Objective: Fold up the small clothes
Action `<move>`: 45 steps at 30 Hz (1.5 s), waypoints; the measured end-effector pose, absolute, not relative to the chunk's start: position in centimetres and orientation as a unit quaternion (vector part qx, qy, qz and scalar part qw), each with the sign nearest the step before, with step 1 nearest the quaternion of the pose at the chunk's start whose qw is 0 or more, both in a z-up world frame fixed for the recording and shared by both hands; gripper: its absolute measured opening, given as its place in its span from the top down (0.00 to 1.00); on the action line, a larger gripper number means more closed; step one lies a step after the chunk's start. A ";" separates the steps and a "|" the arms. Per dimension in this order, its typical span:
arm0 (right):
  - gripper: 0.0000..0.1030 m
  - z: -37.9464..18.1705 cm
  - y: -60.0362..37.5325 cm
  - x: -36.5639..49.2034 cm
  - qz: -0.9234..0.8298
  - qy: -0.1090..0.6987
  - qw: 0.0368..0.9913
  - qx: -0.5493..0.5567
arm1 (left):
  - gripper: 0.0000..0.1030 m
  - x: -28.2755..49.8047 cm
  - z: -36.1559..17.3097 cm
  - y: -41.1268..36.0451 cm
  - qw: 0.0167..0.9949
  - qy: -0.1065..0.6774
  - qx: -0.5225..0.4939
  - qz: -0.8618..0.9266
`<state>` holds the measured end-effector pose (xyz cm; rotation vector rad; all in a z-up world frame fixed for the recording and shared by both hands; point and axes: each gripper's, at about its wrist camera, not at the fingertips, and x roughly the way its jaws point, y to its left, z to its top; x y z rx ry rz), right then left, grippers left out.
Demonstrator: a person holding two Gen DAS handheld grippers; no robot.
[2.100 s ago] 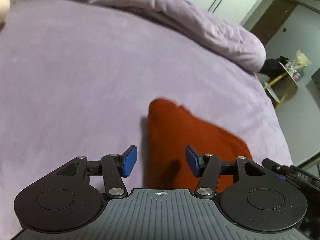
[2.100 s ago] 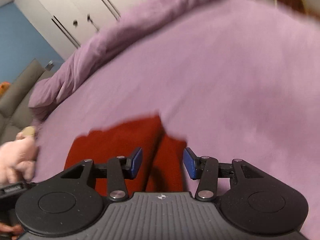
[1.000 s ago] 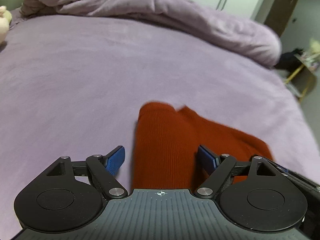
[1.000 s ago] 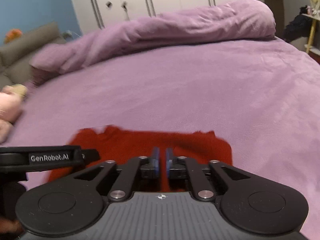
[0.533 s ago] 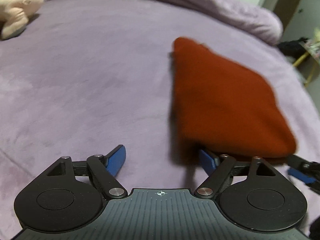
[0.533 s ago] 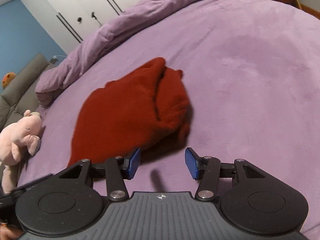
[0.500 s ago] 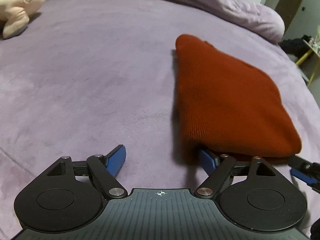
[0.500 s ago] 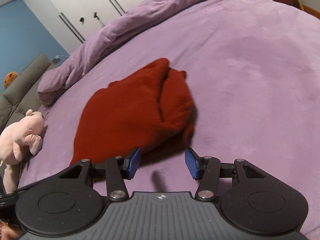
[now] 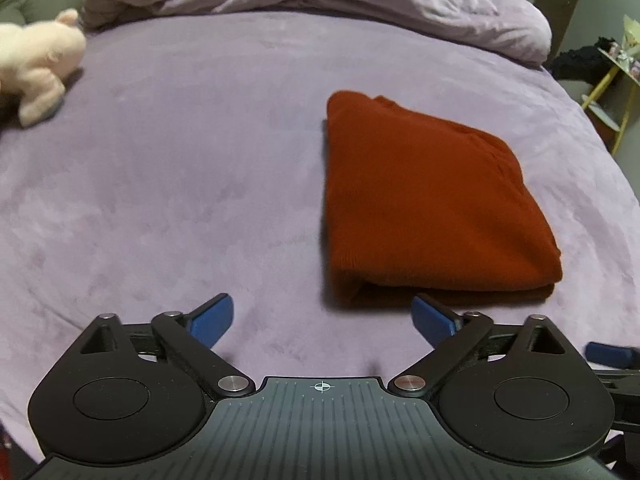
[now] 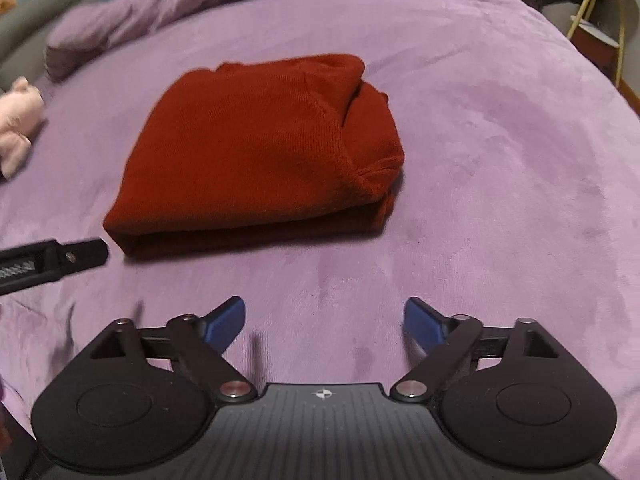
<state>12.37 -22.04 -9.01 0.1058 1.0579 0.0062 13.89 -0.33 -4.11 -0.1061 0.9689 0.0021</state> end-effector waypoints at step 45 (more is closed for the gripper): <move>0.05 -4.5 -19.5 14.6 -0.041 0.516 0.856 0.007 | 0.02 14.2 -2.5 -1.5 0.855 0.519 0.008 0.001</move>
